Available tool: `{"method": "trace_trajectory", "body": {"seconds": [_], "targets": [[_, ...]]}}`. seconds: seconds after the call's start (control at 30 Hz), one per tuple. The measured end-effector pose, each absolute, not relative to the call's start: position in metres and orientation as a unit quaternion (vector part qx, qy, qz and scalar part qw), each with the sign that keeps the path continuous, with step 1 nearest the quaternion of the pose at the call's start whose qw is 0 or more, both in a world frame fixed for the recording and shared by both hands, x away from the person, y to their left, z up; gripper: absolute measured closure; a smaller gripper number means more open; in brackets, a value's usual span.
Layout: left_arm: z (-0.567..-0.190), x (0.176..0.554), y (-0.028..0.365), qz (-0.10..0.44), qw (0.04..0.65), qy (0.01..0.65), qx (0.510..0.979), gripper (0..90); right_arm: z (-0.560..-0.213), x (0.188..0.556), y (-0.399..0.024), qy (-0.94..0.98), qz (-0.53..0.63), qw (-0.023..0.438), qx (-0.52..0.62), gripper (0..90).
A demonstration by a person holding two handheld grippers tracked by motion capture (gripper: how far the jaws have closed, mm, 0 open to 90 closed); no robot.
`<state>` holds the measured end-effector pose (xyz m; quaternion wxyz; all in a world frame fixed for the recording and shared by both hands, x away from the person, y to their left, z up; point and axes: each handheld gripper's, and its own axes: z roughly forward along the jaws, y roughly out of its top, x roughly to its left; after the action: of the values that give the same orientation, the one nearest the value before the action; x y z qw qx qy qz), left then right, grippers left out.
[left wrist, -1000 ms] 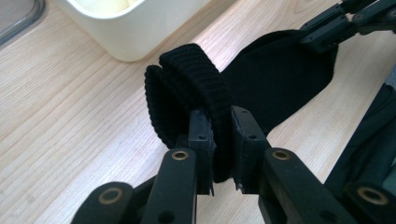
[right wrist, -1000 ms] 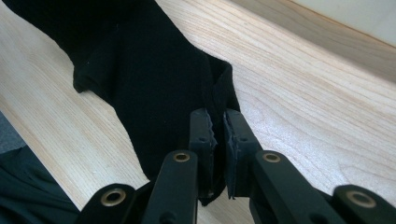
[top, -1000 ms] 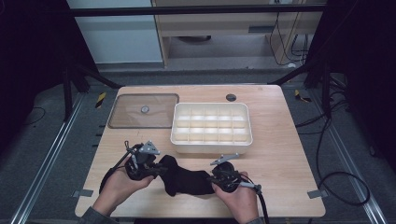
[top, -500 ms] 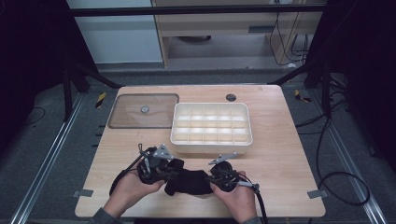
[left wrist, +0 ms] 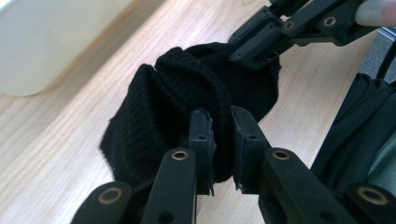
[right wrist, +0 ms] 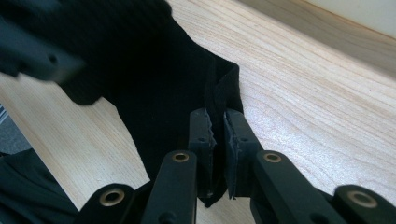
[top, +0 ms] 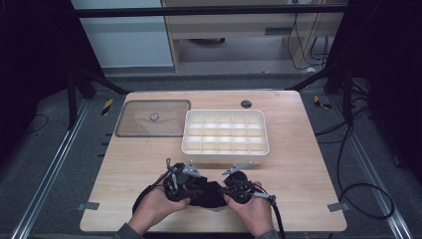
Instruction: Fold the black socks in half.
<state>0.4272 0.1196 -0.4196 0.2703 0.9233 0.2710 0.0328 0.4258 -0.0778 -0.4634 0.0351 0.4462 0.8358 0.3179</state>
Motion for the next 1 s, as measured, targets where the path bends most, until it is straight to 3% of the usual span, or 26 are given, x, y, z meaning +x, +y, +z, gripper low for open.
{"method": "trace_trajectory", "body": {"seconds": [0.63,0.83,1.0], "targets": [[-0.436,0.423,0.095,0.018,0.267,0.264,0.927,79.4,-0.468,0.426,-0.081,0.83,0.323,0.028,0.453,82.3],[-0.437,0.424,0.093,0.02,0.266,0.262,0.927,79.3,-0.469,0.426,-0.084,0.827,0.325,0.025,0.458,77.3],[-0.439,0.425,0.093,0.02,0.264,0.264,0.928,79.3,-0.468,0.425,-0.085,0.825,0.326,0.029,0.461,67.2]]}}
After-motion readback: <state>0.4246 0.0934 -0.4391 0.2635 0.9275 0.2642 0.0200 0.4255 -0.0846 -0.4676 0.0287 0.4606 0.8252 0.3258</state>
